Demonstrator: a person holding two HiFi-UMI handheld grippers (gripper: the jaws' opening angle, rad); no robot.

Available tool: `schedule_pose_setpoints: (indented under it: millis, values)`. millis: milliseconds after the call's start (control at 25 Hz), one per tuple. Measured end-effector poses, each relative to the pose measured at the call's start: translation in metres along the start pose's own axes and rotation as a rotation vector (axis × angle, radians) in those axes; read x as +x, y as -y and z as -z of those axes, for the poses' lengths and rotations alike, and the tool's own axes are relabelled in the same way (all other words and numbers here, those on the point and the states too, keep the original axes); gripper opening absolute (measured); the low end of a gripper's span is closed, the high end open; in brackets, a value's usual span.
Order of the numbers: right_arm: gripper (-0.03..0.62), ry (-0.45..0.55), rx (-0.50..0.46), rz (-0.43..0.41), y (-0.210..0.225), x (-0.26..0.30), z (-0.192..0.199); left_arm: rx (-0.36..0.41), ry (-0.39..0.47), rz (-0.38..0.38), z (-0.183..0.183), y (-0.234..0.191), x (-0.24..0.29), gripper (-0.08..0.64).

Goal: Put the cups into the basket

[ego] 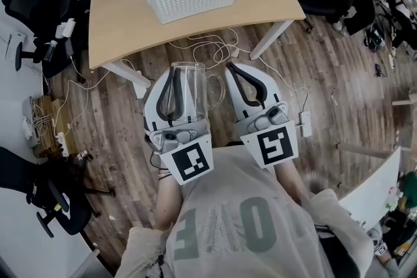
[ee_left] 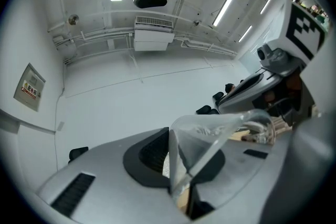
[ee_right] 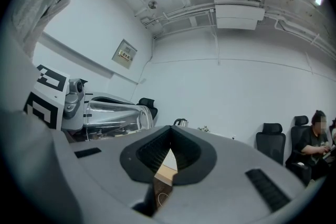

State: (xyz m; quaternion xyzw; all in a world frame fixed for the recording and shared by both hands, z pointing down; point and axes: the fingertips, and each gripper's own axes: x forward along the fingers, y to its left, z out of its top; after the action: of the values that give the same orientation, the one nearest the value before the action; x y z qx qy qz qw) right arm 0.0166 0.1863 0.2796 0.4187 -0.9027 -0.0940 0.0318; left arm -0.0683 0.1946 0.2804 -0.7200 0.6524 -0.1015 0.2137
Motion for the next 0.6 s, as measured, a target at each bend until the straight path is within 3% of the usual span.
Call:
schedule_pose_setpoints:
  millis: [320, 600]
  values:
    - [-0.003, -0.022, 0.006, -0.007, 0.016, 0.062, 0.009, -0.016, -0.042, 0.006, 0.030, -0.029, 0.054, 0.038]
    - [-0.003, -0.009, 0.023, -0.042, 0.062, 0.119, 0.020, -0.029, -0.041, -0.020, 0.036, -0.036, 0.122, 0.038]
